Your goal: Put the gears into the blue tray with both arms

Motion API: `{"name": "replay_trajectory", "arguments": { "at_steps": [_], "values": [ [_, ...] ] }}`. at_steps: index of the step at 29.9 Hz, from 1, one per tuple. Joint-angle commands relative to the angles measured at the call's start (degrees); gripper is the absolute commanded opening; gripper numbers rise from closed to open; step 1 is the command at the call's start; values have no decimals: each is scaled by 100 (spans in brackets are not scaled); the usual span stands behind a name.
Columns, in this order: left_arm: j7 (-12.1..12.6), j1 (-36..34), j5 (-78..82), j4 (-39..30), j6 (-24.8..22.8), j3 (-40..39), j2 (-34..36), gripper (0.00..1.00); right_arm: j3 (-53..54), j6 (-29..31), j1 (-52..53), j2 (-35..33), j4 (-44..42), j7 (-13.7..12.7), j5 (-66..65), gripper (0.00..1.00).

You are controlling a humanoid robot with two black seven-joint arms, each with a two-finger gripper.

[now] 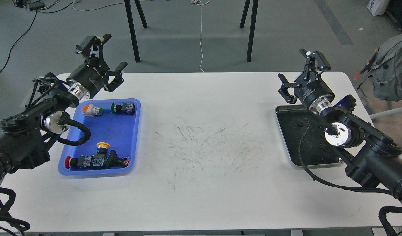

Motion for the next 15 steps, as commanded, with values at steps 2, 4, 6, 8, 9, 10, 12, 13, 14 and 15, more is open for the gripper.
{"name": "replay_trajectory", "arguments": {
  "at_steps": [2, 4, 6, 8, 9, 10, 12, 13, 14, 15],
  "values": [
    [0, 8, 4, 8, 0, 3, 0, 100, 0, -19, -1, 0, -15, -1, 0, 100],
    [0, 8, 4, 8, 0, 3, 0, 100, -9, -19, 8, 0, -15, -1, 0, 100],
    [0, -1, 4, 8, 0, 3, 0, 100, -17, -36, 8, 0, 2, -9, 0, 100],
    [0, 8, 4, 8, 0, 3, 0, 100, -122, -106, 34, -9, 37, -79, -9, 100],
    [0, -1, 21, 8, 0, 3, 0, 100, -210, -150, 60, -26, 55, -106, -9, 100],
    [0, -1, 21, 8, 0, 3, -9, 100, -298, -151, 69, -53, 64, -123, -9, 100],
    [0, -1, 21, 8, 0, 3, -9, 100, -412, -151, 104, -88, 72, -124, -9, 100],
    [0, -10, 21, 8, 0, 3, -9, 100, -483, -151, 130, -123, 107, -150, -9, 100],
    [0, -10, 21, 8, 0, 3, -9, 100, -544, -168, 148, -184, 168, -202, -26, 100],
    [0, -19, 21, 8, 0, 3, -9, 100, -684, -177, 192, -315, 265, -298, -35, 100]
  ]
}}
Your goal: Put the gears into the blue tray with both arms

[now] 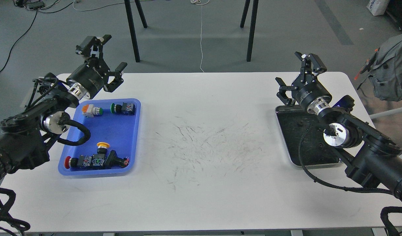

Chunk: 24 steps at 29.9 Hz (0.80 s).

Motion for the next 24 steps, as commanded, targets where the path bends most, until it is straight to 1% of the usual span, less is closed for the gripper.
{"name": "replay_trajectory", "arguments": {
  "at_steps": [1, 3, 8, 12, 16, 19, 21, 24],
  "values": [
    [0, -27, -1, 8, 0, 0, -1, 100, -450, -36, 146, -414, 309, -236, -25, 100],
    [0, -27, 8, 0, 0, 8, -10, 100, -862, -53, 339, -740, 529, -306, -16, 100],
    [0, -27, -1, 8, 0, 8, -19, 100, -2233, -45, 1138, -1654, 995, -386, 1, 100],
    [0, -27, -1, 8, 0, 8, -27, 100, -3271, -45, 1701, -2155, 1093, -368, -34, 100],
    [0, -27, -9, 9, 0, 8, -27, 100, -3571, 43, 1860, -2314, 1093, -324, -104, 100],
    [0, -9, -18, 8, 0, 0, -36, 100, -3615, 26, 1852, -2332, 1057, -394, -122, 98],
    [0, -9, -18, 8, 0, 0, -27, 100, -3677, -70, 1843, -2315, 1022, -438, -209, 96],
    [0, -9, -18, 8, 0, 0, -19, 100, -3922, -447, 1931, -2279, 926, -553, -875, 96]
  ]
}}
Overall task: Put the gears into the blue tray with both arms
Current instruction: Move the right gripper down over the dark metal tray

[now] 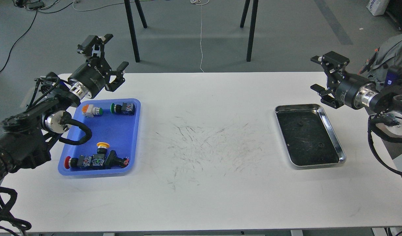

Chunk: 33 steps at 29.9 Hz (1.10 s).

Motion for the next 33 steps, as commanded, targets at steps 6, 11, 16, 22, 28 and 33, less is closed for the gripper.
{"name": "replay_trajectory", "arguments": {
  "at_steps": [6, 11, 16, 22, 28, 33],
  "values": [
    [0, 21, -10, -1, 0, -4, 23, 100, -274, -1180, 143, 84, -41, -182, -1333, 96],
    [0, 21, -10, -1, 0, -4, 23, 100, -274, -1244, 125, 348, 38, -858, -1386, 96],
    [0, 30, -10, -1, 0, -12, 23, 100, -309, -814, 134, 322, -40, -824, -1972, 96],
    [0, 30, -10, -1, 0, -12, 23, 100, -362, -567, 151, 322, 21, -806, -3405, 97],
    [0, 30, -10, -1, 0, -12, 23, 100, -686, -540, 125, 322, -242, -771, -4811, 97],
    [0, 30, -10, -1, 0, -12, 6, 100, -801, -540, 99, 366, -506, -701, -5375, 97]
  ]
}}
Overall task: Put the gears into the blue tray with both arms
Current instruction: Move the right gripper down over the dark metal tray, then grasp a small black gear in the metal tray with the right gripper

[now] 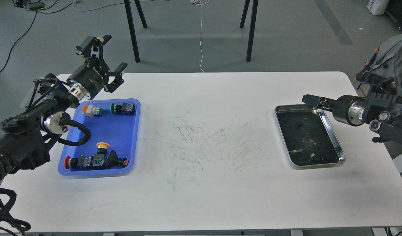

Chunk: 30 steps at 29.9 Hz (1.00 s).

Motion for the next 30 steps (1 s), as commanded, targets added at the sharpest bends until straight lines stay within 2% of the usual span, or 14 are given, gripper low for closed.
{"name": "replay_trajectory", "arguments": {
  "at_steps": [1, 16, 30],
  "values": [
    [0, 0, 1, 0, 0, 0, 0, 100, -45, -1, -39, 51, -183, 40, -372, 97],
    [0, 0, 1, 0, 0, 0, -17, 100, -599, -107, -294, 973, -930, 75, -654, 95],
    [0, 8, 1, 0, 0, -17, -17, 100, -863, -159, -285, 1105, -1036, 119, -777, 78]
  ]
}}
